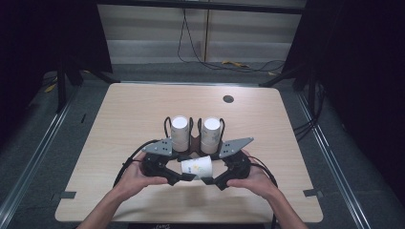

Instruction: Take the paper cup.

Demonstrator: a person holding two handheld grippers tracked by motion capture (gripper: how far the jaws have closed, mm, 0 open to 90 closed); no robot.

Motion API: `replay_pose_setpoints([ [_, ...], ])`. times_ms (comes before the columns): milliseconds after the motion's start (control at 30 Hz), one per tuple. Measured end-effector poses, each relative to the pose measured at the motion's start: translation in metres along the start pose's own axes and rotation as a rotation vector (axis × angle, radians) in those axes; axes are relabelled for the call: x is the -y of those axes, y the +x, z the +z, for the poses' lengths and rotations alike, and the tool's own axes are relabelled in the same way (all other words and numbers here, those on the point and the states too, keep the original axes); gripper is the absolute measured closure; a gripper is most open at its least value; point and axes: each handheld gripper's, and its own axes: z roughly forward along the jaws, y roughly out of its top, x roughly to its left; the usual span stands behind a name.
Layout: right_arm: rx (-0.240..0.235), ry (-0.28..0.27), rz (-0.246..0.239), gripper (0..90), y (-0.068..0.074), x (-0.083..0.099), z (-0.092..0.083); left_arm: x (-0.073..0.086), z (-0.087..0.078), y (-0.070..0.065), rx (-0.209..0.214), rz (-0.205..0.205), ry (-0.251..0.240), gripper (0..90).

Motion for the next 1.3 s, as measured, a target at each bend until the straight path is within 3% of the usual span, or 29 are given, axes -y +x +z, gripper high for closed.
replay_pose_setpoints([
  [300,-0.03,-0.107,0.049,13.8,-0.003,0.003,-0.007,-0.002,-0.006,0.0,0.007,0.005,-0.072,36.4],
  [767,-0.094,-0.279,0.101,13.8,-0.007,0.003,-0.018,-0.004,-0.008,-0.001,0.012,0.023,-0.136,36.2],
  [1133,-0.16,-0.358,0.126,14.1,-0.008,0.0,-0.021,-0.007,-0.009,-0.003,0.035,0.021,-0.177,36.2],
  [1300,-0.176,-0.355,0.142,13.7,-0.009,0.0,-0.017,-0.007,-0.006,-0.004,0.044,0.021,-0.176,36.1],
])
